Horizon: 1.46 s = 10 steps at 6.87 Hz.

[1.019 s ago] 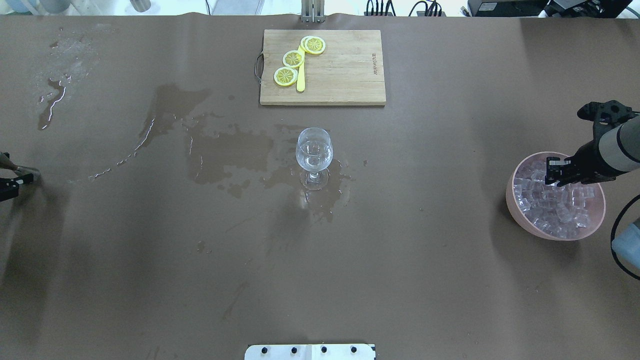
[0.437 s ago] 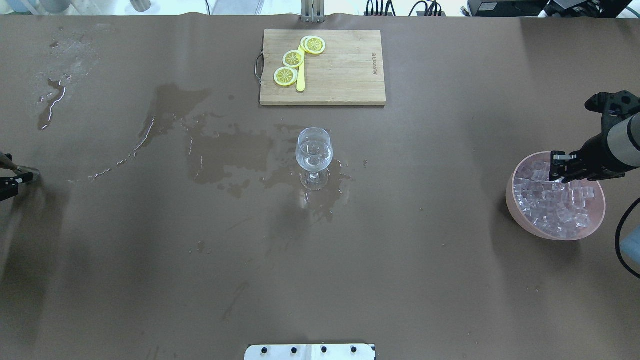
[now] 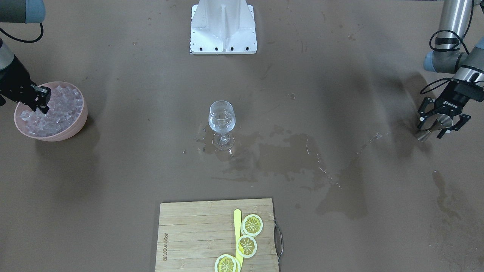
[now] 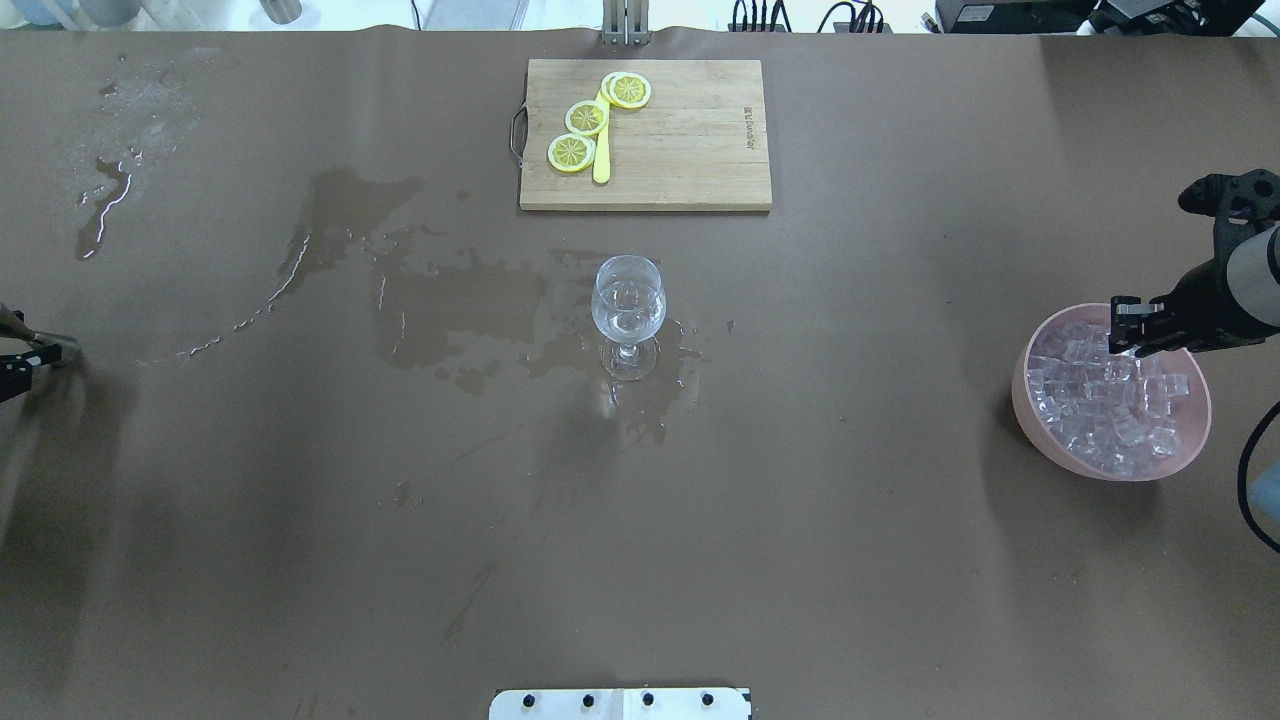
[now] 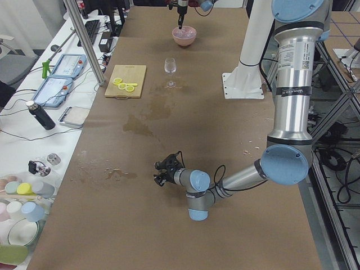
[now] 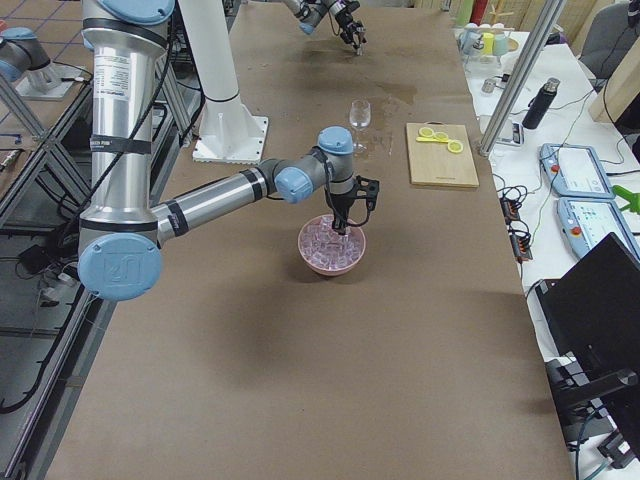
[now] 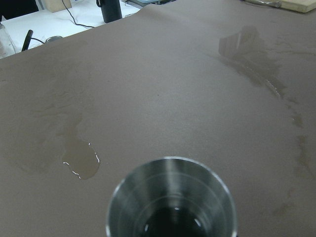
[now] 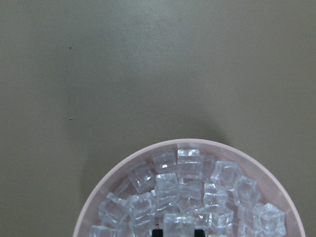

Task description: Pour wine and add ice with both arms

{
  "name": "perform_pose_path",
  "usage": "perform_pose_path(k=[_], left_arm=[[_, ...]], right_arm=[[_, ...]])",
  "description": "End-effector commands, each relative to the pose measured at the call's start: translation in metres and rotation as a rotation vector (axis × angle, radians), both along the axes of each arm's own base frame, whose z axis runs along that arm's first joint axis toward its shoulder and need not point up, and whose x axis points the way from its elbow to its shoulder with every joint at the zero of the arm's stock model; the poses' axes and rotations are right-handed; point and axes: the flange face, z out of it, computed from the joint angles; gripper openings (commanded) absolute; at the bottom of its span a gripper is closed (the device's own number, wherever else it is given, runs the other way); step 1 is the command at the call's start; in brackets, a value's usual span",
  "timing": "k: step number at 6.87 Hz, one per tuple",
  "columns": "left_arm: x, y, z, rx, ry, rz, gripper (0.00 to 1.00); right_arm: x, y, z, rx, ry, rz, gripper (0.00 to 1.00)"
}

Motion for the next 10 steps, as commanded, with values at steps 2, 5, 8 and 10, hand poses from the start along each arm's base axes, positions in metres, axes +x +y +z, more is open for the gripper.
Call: perform_pose_path(k=[2,5,8,10], left_arm=[[-0.001,0.0,-0.002,0.018,0.01,-0.014,0.66],[0.0,-0.004,-0.004,0.026,0.012,-0.034,0.6],[-0.001,-0.003,-0.003,0.025,0.011,-0.035,0.53],[-0.001,-0.004,-0.004,0.03,0.014,-0.035,0.47]], right_arm=[[0.014,-0.001,-0.019,0.075,-0.017,-0.026,0.28],[0.016,-0.001,-0.032,0.094,-0.046,-0.034,0.28],[0.018,-0.003,-0.032,0.094,-0.045,-0.026,0.26],[0.019,-0.003,-0.031,0.09,-0.043,-0.025,0.22]])
